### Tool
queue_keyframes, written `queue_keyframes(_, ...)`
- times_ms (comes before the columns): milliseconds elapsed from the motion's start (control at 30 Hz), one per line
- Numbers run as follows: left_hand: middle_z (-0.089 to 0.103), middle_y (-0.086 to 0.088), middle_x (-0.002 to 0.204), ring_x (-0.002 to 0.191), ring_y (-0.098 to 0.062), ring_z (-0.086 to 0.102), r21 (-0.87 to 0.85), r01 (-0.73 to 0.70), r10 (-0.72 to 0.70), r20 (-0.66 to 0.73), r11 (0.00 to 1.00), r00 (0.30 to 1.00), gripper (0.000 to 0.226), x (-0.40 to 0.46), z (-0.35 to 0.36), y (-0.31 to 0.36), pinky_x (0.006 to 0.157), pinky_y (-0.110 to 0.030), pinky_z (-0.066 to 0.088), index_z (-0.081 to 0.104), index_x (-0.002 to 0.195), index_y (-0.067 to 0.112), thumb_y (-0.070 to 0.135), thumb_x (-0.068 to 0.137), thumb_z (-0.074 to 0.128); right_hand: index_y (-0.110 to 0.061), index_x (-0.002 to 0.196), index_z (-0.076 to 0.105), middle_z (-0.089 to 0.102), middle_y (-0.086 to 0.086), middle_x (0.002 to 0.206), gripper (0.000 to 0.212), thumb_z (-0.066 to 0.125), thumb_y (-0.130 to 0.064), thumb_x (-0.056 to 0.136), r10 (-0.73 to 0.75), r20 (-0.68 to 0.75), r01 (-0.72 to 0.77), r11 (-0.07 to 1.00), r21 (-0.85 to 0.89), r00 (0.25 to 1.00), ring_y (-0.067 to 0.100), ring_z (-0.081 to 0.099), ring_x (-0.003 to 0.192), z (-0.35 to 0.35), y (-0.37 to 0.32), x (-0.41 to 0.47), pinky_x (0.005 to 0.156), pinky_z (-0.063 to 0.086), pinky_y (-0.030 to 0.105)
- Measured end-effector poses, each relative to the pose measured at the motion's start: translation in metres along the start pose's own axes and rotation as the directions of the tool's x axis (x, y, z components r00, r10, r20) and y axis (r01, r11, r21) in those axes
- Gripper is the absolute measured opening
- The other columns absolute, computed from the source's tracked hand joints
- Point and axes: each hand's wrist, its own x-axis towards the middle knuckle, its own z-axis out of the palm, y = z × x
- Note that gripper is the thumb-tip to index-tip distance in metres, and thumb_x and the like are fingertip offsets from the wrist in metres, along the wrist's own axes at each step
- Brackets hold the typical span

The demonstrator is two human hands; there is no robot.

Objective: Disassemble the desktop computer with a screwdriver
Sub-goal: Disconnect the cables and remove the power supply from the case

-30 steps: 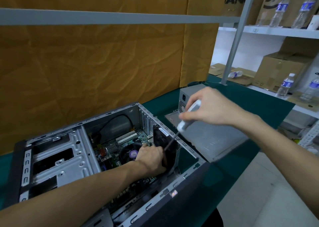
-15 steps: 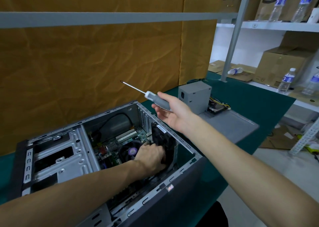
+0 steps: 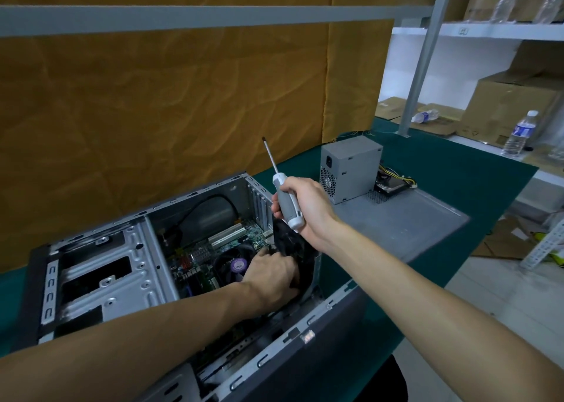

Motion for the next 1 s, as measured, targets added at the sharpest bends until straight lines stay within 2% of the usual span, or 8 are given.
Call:
queue_keyframes(200, 0.072, 0.001, 0.091, 0.092, -0.022, 0.067, -0.026, 0.000, 0.000, 0.025, 1.000, 1.000, 0.013, 0.000, -0.003, 0.000, 0.112, -0.038, 0.028, 0.073, 0.088, 0.020, 0.029, 0.084, 0.064, -0.001, 0.121, 0.049, 0.063, 0.017, 0.081, 0.028, 0.052, -0.001, 0.093, -0.029, 0.050, 0.031, 0.998, -0.053, 0.998, 0.022, 0.061, 0.057, 0.000, 0.005, -0.002, 0.055, 0.050, 0.034)
queue_keyframes(333, 0.070, -0.003, 0.090, 0.091, -0.026, 0.066, -0.006, 0.008, -0.007, 0.022, 1.000, 1.000, 0.013, -0.001, -0.004, 0.003, 0.110, -0.039, 0.033, 0.064, 0.078, 0.021, 0.032, 0.085, 0.065, -0.004, 0.116, 0.048, 0.064, 0.017, 0.080, 0.023, 0.052, -0.002, 0.093, -0.039, 0.065, 0.043, 0.998, -0.054, 0.997, 0.022, 0.061, 0.057, -0.001, 0.006, 0.000, 0.054, 0.050, 0.033)
queue_keyframes(433, 0.072, -0.006, 0.096, 0.096, -0.027, 0.066, 0.003, 0.024, -0.024, 0.011, 1.000, 1.000, 0.015, -0.001, -0.003, 0.005, 0.112, -0.040, 0.032, 0.065, 0.085, 0.022, 0.036, 0.086, 0.068, -0.005, 0.114, 0.049, 0.065, 0.016, 0.079, 0.021, 0.052, -0.003, 0.093, -0.044, 0.073, 0.048, 0.997, -0.055, 0.996, 0.022, 0.061, 0.056, -0.001, 0.007, 0.001, 0.053, 0.050, 0.032)
queue_keyframes(533, 0.071, -0.004, 0.094, 0.095, -0.025, 0.066, -0.023, 0.016, -0.015, 0.019, 1.000, 1.000, 0.017, -0.002, -0.004, 0.003, 0.112, -0.040, 0.029, 0.060, 0.079, 0.025, 0.036, 0.085, 0.070, -0.005, 0.110, 0.049, 0.065, 0.016, 0.077, 0.017, 0.052, -0.003, 0.093, -0.051, 0.088, 0.056, 0.997, -0.057, 0.995, 0.022, 0.061, 0.057, -0.002, 0.008, 0.002, 0.053, 0.050, 0.033)
queue_keyframes(633, 0.072, 0.001, 0.089, 0.089, -0.023, 0.066, -0.051, 0.006, -0.005, 0.020, 0.999, 1.000, 0.014, -0.001, -0.004, 0.001, 0.109, -0.037, 0.029, 0.070, 0.082, 0.018, 0.031, 0.083, 0.066, -0.006, 0.109, 0.049, 0.065, 0.016, 0.078, 0.016, 0.051, -0.003, 0.093, -0.061, 0.099, 0.066, 0.997, -0.049, 0.993, 0.022, 0.061, 0.057, -0.004, 0.010, 0.004, 0.054, 0.049, 0.033)
queue_keyframes(700, 0.073, 0.003, 0.088, 0.088, -0.022, 0.066, -0.061, 0.010, -0.008, 0.022, 0.998, 1.000, 0.012, -0.002, -0.004, 0.002, 0.108, -0.036, 0.029, 0.074, 0.085, 0.021, 0.028, 0.081, 0.065, -0.006, 0.108, 0.050, 0.066, 0.014, 0.076, 0.015, 0.051, -0.003, 0.093, -0.069, 0.108, 0.076, 0.996, -0.055, 0.992, 0.022, 0.061, 0.057, -0.004, 0.011, 0.005, 0.054, 0.050, 0.033)
queue_keyframes(833, 0.070, -0.001, 0.087, 0.088, -0.025, 0.066, -0.048, 0.013, -0.012, 0.024, 0.999, 1.000, 0.011, -0.002, -0.005, 0.004, 0.109, -0.039, 0.030, 0.065, 0.074, 0.022, 0.028, 0.083, 0.067, -0.007, 0.107, 0.051, 0.067, 0.012, 0.073, 0.015, 0.052, -0.004, 0.093, -0.076, 0.122, 0.083, 0.995, -0.054, 0.990, 0.022, 0.062, 0.056, -0.005, 0.013, 0.008, 0.055, 0.050, 0.033)
queue_keyframes(1000, 0.071, -0.003, 0.092, 0.092, -0.025, 0.065, -0.038, 0.031, -0.030, 0.009, 0.999, 0.999, 0.012, -0.002, -0.004, 0.005, 0.109, -0.039, 0.030, 0.071, 0.084, 0.017, 0.028, 0.087, 0.066, -0.003, 0.113, 0.052, 0.065, 0.013, 0.074, 0.020, 0.051, -0.004, 0.093, -0.080, 0.122, 0.085, 0.996, -0.040, 0.989, 0.022, 0.060, 0.057, -0.006, 0.012, 0.008, 0.055, 0.049, 0.034)
